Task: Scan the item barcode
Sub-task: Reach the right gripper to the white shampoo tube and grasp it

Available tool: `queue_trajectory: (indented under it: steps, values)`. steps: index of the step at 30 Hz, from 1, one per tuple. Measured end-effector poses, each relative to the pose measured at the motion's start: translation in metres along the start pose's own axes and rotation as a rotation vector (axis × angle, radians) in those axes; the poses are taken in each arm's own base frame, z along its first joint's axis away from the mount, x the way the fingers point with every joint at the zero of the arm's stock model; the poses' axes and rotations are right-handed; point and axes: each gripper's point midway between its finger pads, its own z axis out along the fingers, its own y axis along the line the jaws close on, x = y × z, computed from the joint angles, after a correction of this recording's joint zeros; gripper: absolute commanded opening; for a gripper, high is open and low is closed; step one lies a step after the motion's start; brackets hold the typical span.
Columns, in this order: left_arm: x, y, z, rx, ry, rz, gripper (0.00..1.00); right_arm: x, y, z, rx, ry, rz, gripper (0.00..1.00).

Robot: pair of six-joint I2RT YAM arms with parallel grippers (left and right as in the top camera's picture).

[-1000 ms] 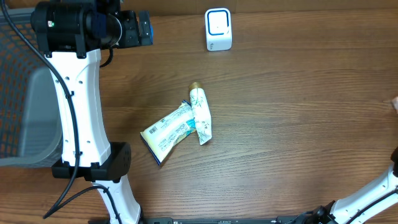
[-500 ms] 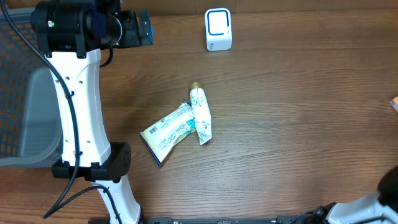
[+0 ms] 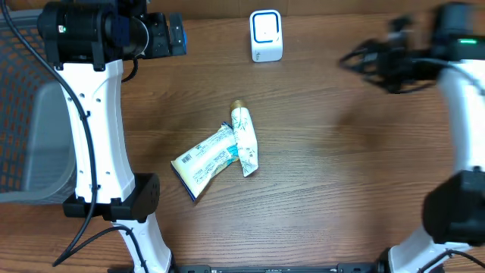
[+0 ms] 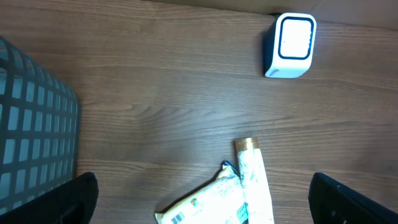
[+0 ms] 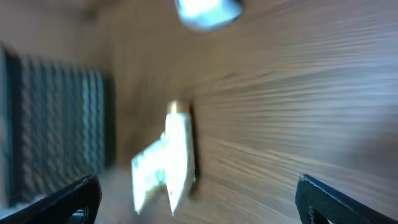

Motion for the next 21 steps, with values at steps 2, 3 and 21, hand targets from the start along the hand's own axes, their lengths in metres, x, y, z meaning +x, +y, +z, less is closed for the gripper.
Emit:
queue_trajectory:
  steps: [2,3,21]
  values:
    - [0.0,0.0,0.0,0.0,0.0,0.0,1.0,0.014,0.025,0.038,-0.003,0.063,-0.093,1.0]
    - [0.0,0.0,0.0,0.0,0.0,0.0,1.0,0.021,0.035,0.052,-0.001,0.085,-0.124,1.0]
    - [0.0,0.0,0.0,0.0,0.0,0.0,1.0,0.131,0.074,0.222,0.388,0.266,-0.423,0.86]
